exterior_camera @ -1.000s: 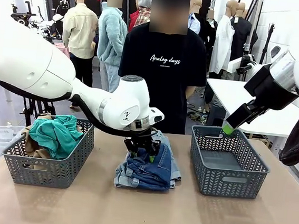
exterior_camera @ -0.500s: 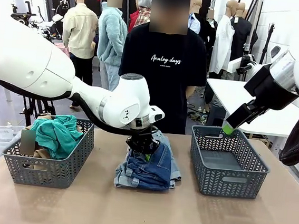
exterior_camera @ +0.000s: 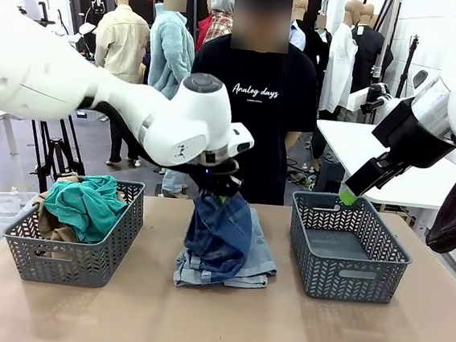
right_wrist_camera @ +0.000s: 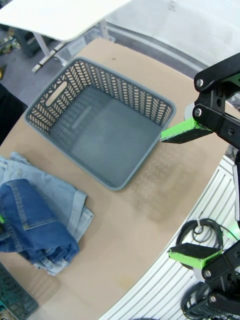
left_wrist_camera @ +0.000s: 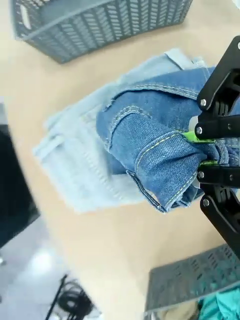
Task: Sort the tops and bottoms.
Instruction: Lift clothes from the center of the table with your left hand.
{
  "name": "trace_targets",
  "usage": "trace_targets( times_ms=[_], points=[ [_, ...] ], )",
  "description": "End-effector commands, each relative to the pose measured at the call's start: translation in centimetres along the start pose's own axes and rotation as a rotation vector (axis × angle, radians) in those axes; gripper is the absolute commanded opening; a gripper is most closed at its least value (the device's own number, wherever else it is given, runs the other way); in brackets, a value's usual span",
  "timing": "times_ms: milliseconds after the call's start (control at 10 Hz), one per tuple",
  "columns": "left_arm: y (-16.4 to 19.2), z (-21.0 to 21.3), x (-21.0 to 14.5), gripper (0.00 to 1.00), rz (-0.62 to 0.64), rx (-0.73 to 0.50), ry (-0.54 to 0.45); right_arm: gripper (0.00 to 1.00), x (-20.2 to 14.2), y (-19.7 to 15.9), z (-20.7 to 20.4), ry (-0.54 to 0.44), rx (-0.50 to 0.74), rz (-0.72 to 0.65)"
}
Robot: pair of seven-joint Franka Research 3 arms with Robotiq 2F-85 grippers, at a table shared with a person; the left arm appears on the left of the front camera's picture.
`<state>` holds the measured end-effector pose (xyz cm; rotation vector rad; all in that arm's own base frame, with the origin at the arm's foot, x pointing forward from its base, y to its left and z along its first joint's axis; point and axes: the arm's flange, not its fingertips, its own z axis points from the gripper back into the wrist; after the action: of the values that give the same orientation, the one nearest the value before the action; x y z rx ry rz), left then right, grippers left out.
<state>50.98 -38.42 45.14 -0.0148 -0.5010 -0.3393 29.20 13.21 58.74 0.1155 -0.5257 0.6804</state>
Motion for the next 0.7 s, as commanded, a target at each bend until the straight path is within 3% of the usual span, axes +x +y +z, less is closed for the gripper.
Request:
trace_targets(
  times_ms=[0,200,300,600],
  points=[
    [-0.1,2.4,-0.8,0.00,0.007,0.045,-0.111,1.00,0.2,-0.2,-0.1,0.009,-0.011,0.009],
    [-0.3,5.3,-0.6,0.00,0.016,-0.094,-0.161,1.00,0.2,-0.2,-0.1,0.009,-0.011,0.009],
    [-0.2,3.7,0.6,0.00,-0.014,0.017,-0.087,1.00,0.2,-0.2,-0.1,0.009,-0.011,0.009],
    [-0.2,3.7,0.6,0.00,-0.014,0.017,-0.087,1.00,0.2,-0.2,-0.1,0.009,-0.011,0.009]
  ],
)
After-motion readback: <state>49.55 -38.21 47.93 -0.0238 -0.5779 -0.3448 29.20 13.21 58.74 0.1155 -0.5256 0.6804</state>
